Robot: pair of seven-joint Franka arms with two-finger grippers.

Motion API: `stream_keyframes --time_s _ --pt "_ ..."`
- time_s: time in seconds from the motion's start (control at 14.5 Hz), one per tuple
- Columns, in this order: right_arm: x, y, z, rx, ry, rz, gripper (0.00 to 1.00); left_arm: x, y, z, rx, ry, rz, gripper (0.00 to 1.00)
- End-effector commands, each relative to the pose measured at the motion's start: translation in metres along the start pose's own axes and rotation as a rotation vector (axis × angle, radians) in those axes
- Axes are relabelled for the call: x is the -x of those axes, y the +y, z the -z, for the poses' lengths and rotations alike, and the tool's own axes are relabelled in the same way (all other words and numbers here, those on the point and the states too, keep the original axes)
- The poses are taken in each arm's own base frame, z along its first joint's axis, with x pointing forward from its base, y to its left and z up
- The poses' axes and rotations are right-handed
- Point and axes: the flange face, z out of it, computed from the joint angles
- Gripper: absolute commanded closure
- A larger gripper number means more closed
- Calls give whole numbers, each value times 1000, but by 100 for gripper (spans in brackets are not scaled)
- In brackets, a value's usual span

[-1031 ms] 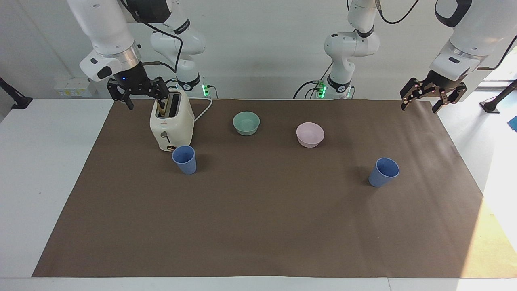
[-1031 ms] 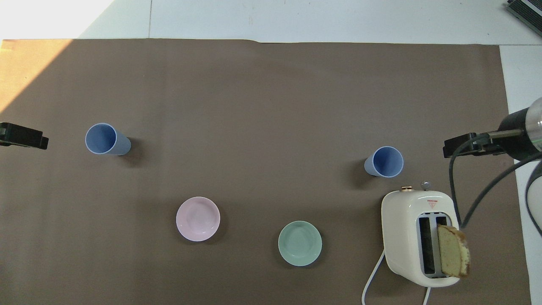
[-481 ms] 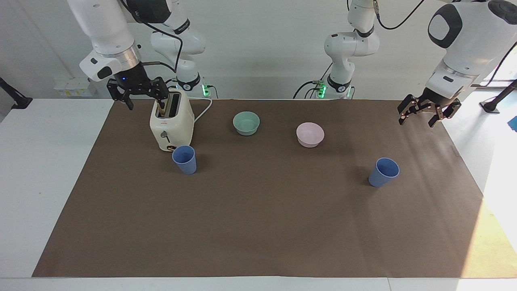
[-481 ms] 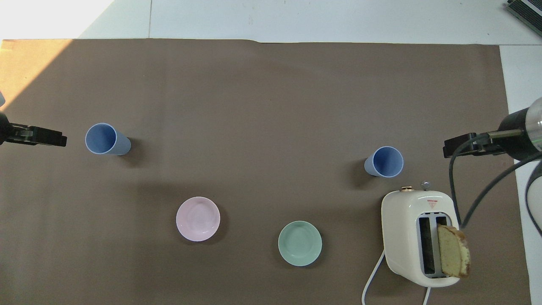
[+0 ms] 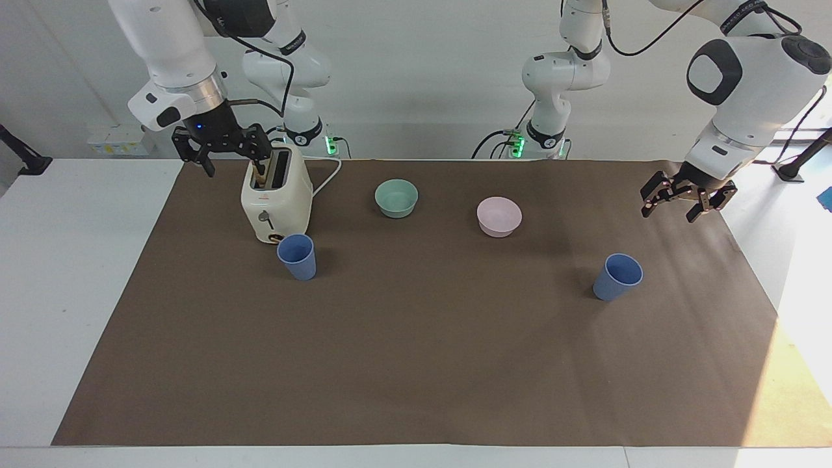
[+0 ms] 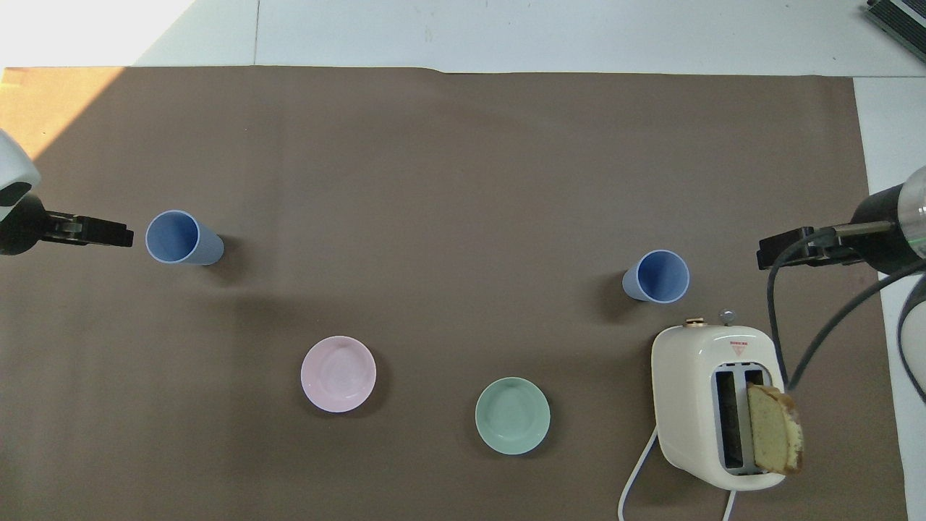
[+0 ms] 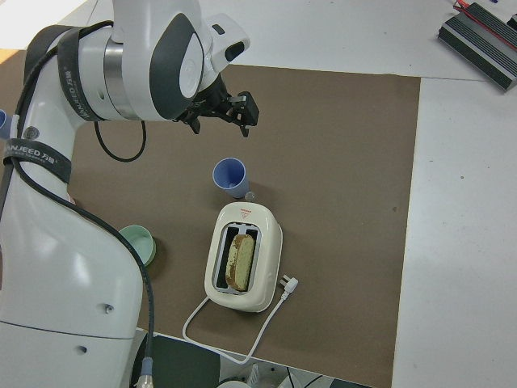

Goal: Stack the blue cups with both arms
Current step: 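Reach the left gripper to the blue cup nearest it and grasp it, then carry the blue cup with the left gripper and set it down centrally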

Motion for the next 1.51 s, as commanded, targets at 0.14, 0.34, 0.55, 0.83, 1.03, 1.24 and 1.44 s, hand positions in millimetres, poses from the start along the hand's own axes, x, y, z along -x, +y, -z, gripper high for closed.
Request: stream_keyframes --time_s 0.14,0.34,0.55,0.83,1.03,1.24,1.44 --pt "2 4 4 5 6 9 0 -13 -7 -55 13 6 -9 3" --pt "2 4 4 5 6 9 0 -11 -8 -87 8 6 -26 11" --pt "2 4 4 5 6 9 0 -9 -11 -107 3 10 -35 23" --pt "2 4 4 5 6 9 0 0 -9 -122 -4 20 -35 82" --pt "2 4 4 5 6 9 0 -8 -8 -108 -8 39 -44 100" --pt "2 4 4 5 6 9 0 -19 4 -75 0 41 -56 100" --pt "2 4 4 5 6 9 0 -24 51 -58 10 40 -64 100"
